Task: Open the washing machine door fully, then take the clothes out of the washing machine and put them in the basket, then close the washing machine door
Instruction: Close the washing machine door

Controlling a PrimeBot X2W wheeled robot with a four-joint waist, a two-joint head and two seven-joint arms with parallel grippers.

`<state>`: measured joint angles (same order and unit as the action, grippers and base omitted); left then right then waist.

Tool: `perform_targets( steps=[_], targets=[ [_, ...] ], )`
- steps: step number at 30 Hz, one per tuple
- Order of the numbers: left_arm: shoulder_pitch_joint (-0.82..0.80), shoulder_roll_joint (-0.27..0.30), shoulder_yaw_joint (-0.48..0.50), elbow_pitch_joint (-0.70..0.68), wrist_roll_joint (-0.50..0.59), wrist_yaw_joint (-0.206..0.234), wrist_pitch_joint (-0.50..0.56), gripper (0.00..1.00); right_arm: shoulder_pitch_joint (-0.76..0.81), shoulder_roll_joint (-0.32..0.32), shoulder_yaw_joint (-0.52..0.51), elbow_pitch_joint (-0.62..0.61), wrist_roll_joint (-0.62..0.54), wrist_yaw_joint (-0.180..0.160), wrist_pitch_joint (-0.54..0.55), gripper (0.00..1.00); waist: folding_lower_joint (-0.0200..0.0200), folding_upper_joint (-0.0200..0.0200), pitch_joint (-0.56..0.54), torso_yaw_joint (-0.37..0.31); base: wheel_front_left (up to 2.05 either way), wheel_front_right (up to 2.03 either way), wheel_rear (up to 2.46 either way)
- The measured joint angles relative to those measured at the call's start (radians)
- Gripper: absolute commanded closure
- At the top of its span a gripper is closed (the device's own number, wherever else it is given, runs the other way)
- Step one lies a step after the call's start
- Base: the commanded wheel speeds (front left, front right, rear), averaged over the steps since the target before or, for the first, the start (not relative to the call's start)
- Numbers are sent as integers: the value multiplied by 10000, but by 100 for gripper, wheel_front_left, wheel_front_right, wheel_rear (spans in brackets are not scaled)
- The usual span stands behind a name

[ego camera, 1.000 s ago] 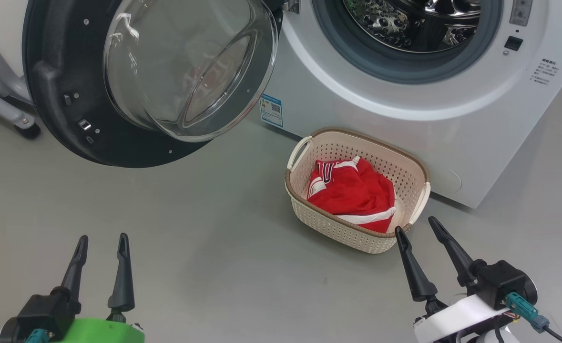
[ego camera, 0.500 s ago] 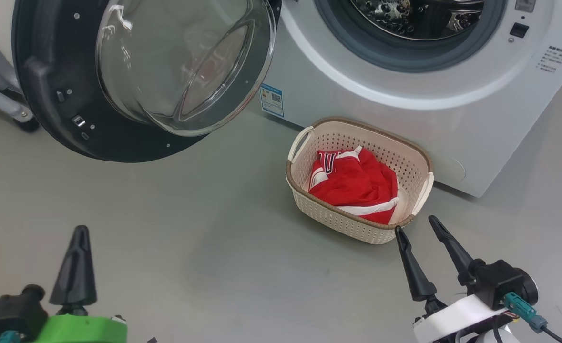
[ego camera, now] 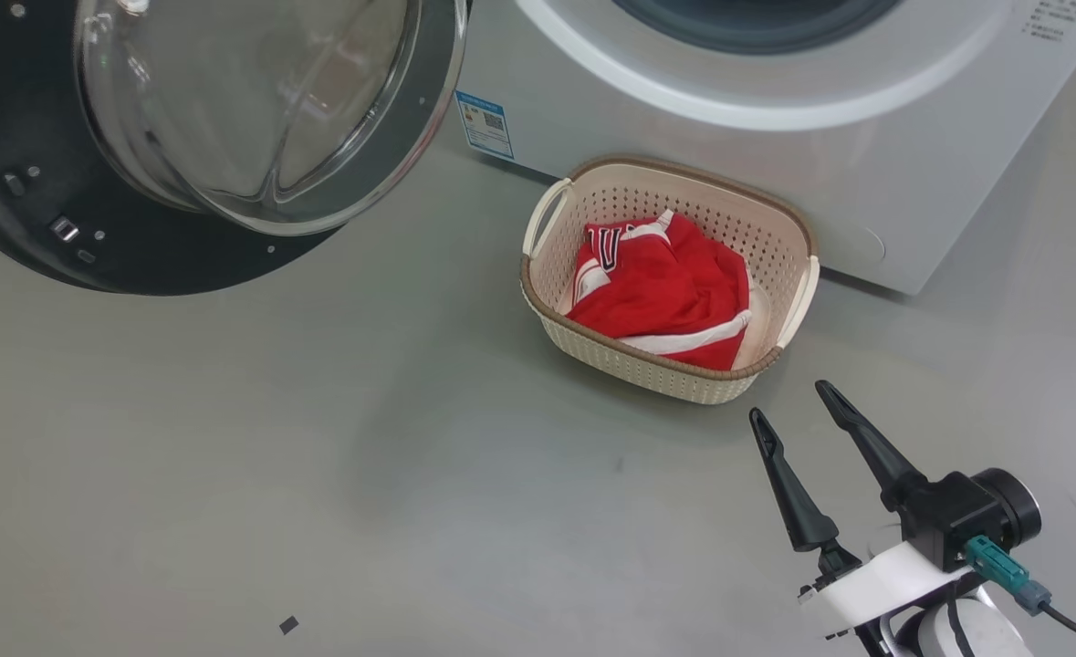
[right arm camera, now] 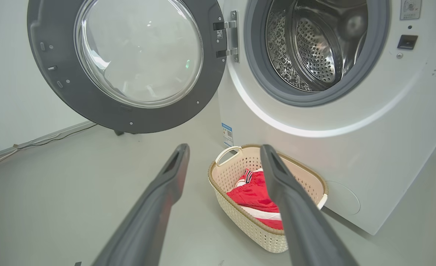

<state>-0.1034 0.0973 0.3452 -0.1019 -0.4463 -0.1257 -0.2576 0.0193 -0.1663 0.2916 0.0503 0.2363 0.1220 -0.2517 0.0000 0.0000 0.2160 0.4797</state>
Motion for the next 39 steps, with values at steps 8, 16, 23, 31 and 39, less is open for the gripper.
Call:
perform_targets(
  steps=[8,16,23,31,39],
  targets=[
    [-1617,740,1912,531,-2153,0,-4,100,-569,-270,59,-253,-174,0,130,0,0,0,818,-456,0,0,0],
    [-3545,1206,3283,2362,-5465,67,1080,100,-977,-424,107,-278,-186,0,176,0,0,0,1530,-1092,0,0,0],
    [-5256,1766,4148,3881,-7877,719,2596,100,-1205,-518,107,-278,-186,0,176,0,0,0,1891,-1473,0,0,0],
    [-6497,2529,4964,5590,-9194,2086,3958,100,-1351,-533,105,-228,-186,0,176,0,1,0,2159,-1744,0,0,0],
    [-6619,3605,5545,6951,-9430,2441,4529,100,-1518,-527,224,-182,-184,0,174,0,0,0,2290,-1951,0,0,0]
  ],
)
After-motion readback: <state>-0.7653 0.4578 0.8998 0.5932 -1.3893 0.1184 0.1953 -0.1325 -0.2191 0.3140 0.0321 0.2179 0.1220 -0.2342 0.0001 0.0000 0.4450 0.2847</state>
